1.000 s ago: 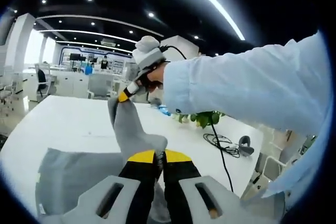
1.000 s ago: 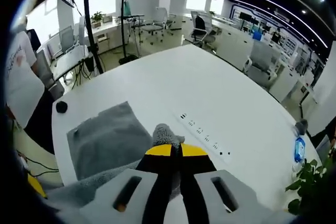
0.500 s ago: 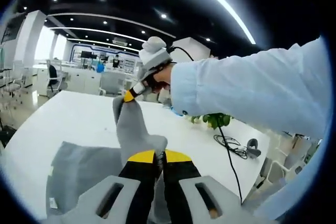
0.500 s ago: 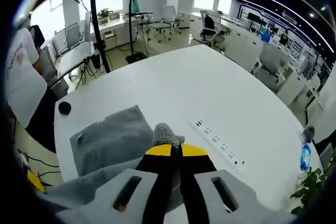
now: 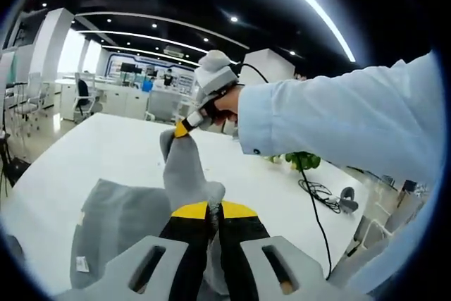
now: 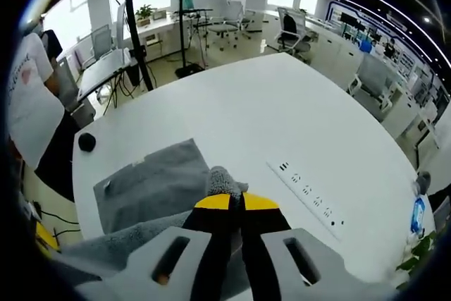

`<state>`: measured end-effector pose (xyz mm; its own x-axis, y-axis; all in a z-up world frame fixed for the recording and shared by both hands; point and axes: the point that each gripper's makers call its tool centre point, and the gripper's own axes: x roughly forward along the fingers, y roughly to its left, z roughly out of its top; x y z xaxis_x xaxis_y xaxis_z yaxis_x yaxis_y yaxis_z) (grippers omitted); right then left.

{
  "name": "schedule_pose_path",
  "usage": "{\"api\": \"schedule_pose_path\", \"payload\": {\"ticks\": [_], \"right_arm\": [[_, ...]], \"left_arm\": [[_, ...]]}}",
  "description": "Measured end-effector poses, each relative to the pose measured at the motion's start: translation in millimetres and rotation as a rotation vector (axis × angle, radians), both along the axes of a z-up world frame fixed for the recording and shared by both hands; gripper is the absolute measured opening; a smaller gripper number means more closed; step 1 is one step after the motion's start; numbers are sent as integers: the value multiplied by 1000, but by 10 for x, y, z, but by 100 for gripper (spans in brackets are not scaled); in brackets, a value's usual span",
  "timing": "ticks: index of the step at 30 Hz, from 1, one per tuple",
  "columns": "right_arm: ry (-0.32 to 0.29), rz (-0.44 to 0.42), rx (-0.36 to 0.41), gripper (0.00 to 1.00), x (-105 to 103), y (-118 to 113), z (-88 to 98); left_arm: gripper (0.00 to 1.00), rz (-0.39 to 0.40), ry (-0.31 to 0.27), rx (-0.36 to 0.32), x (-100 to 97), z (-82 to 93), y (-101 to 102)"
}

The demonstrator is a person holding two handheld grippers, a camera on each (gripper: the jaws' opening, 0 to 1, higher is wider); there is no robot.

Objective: Fold the towel on the table until its edges align and the towel forms a compact rectangular stack.

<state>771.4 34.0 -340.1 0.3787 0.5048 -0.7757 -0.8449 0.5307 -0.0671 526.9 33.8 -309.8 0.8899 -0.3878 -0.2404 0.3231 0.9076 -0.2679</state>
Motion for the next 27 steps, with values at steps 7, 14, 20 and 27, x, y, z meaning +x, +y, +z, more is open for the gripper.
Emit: {"api": "schedule_pose_path", "payload": {"ticks": [7, 14, 20, 27], "right_arm": [[15, 7, 7, 1, 6, 141, -41], [29, 26, 9, 1, 18, 345, -110], [48, 41, 8, 1, -9, 553, -203], [73, 47, -16, 2, -63, 672, -428]], "left_arm": [[4, 30, 7, -5, -13, -18, 171], [4, 56, 8, -15, -53, -20, 303], [4, 96, 16, -20, -81, -73, 517], [4, 137, 49, -23, -81, -273, 743]]}}
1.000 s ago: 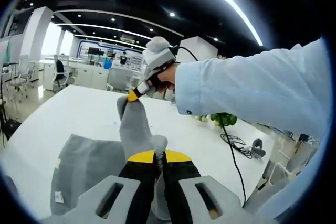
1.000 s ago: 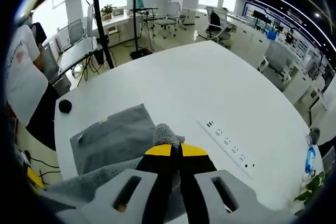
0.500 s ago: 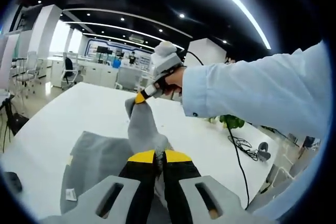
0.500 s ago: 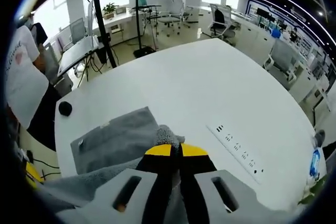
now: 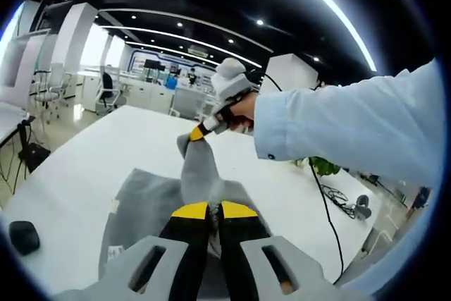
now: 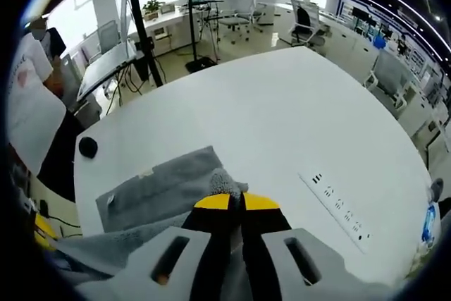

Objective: Fold the towel on the table until its edges align and the towel forms a compact rectangular stack.

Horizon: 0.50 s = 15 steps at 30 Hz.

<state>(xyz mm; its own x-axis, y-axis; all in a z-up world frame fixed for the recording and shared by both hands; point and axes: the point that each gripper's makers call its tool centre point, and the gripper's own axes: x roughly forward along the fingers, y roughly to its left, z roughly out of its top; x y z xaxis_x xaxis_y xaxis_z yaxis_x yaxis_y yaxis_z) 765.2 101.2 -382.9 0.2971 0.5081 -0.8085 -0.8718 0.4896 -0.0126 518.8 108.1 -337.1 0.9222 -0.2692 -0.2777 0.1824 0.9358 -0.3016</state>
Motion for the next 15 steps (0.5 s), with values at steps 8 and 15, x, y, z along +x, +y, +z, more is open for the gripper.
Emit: {"api": "schedule_pose_path", "payload": {"ticks": [8, 15], "right_arm": [[26, 6, -12, 2, 54, 100, -183], [50, 14, -24, 2, 4, 230, -380]], "left_arm": [[4, 39, 33, -1, -12, -183, 164], [4, 67, 63, 0, -19, -364, 314]]}}
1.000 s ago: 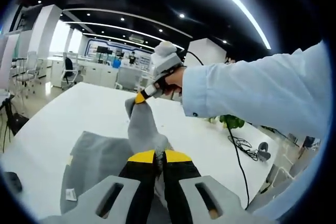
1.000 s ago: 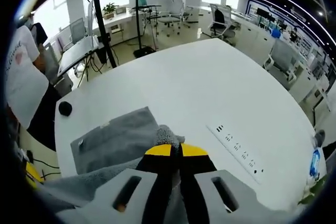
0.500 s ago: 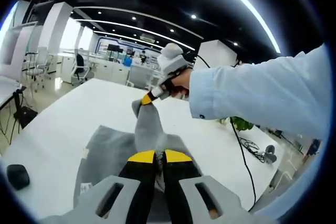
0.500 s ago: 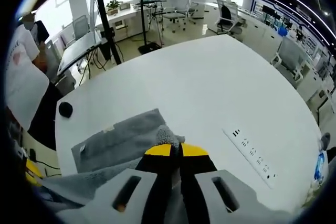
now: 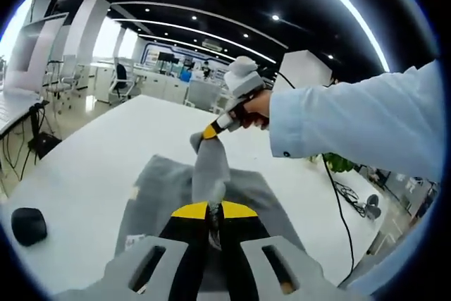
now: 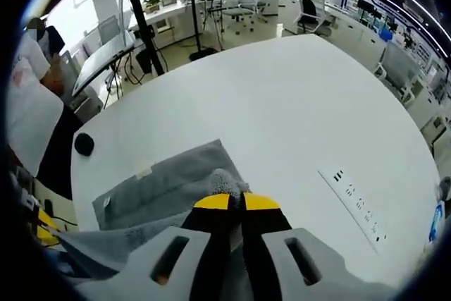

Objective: Fold the towel on the table until its edges align and the towel forms a compact rectangular stack.

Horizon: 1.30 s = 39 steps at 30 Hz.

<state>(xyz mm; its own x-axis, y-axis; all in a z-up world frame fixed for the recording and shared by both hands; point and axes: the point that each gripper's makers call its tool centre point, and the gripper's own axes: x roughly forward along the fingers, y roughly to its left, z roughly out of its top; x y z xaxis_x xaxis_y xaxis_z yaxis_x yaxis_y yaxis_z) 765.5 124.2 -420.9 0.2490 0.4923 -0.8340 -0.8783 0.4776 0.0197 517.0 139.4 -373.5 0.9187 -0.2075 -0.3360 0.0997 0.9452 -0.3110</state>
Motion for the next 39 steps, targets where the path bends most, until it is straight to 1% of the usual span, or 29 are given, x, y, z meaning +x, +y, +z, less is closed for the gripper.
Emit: {"api": "schedule_pose_path", "payload": {"ticks": [1, 3, 6, 12, 13, 15, 17, 21, 23, 25, 28, 33, 39], "right_arm": [[3, 2, 0, 2, 2, 13, -21], [7, 5, -4, 2, -57, 25, -53], [15, 3, -7, 3, -9, 74, -105], [28, 2, -12, 3, -26, 173, -180], [31, 1, -13, 3, -83, 186, -194], [39, 6, -17, 3, -56, 241, -264], [43, 11, -23, 3, -113, 276, -309], [53, 20, -32, 3, -154, 335, -379], [55, 21, -36, 3, -133, 367, -426], [58, 23, -40, 3, -163, 366, -451], [63, 24, -42, 3, -117, 395, -506], [68, 30, -46, 3, -111, 445, -553], [74, 43, -48, 4, -184, 503, -618]], "left_arm": [[4, 4, 3, 0, -3, -18, 18], [4, 12, 10, -3, -12, -51, 52], [4, 23, 20, -4, -36, -108, 104], [4, 43, 45, -8, -93, -242, 197], [4, 46, 52, -12, -108, -272, 210], [4, 50, 60, -13, -125, -312, 227], [4, 54, 68, -13, -139, -358, 254], [4, 60, 85, -15, -146, -441, 302], [4, 61, 90, -12, -141, -461, 318], [4, 63, 95, -13, -135, -482, 330], [4, 66, 100, -13, -135, -513, 348], [4, 74, 112, -15, -163, -576, 363], [4, 86, 130, -17, -199, -685, 385]]}}
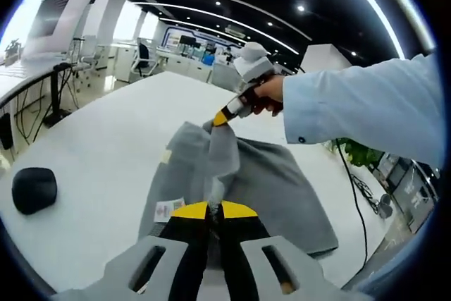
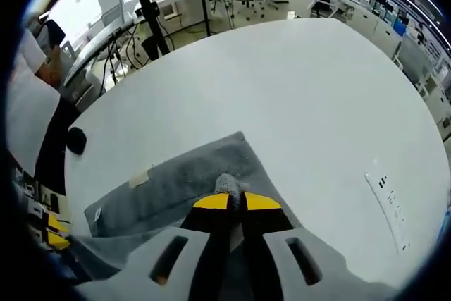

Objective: Fold the towel on the table until its edges align and the towel forms a compact rectangular stack.

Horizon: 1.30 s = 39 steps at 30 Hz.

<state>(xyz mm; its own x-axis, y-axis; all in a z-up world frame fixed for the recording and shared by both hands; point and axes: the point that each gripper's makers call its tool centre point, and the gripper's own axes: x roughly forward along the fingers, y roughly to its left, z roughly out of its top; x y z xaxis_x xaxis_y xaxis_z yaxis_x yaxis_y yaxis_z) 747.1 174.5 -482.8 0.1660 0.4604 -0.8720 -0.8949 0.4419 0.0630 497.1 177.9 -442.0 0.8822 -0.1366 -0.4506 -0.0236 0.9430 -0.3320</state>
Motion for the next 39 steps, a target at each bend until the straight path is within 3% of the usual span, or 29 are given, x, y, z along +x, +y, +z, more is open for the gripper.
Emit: {"api": "schedule_pose_path", "payload": {"ticks": [12, 20, 36, 39], "right_arm": [[-1, 33, 18, 14, -69, 128, -62], [-19, 42, 46, 19, -138, 130, 95], [-81, 39, 94, 21, 110, 162, 233], [-90, 37, 95, 20, 71, 133, 281]], "left_arm": [[4, 10, 27, -8, -63, -135, 9], [4, 13, 48, -7, -90, -218, 22], [4, 23, 115, -12, -208, -485, 67], [4, 27, 121, -15, -207, -506, 82]]}}
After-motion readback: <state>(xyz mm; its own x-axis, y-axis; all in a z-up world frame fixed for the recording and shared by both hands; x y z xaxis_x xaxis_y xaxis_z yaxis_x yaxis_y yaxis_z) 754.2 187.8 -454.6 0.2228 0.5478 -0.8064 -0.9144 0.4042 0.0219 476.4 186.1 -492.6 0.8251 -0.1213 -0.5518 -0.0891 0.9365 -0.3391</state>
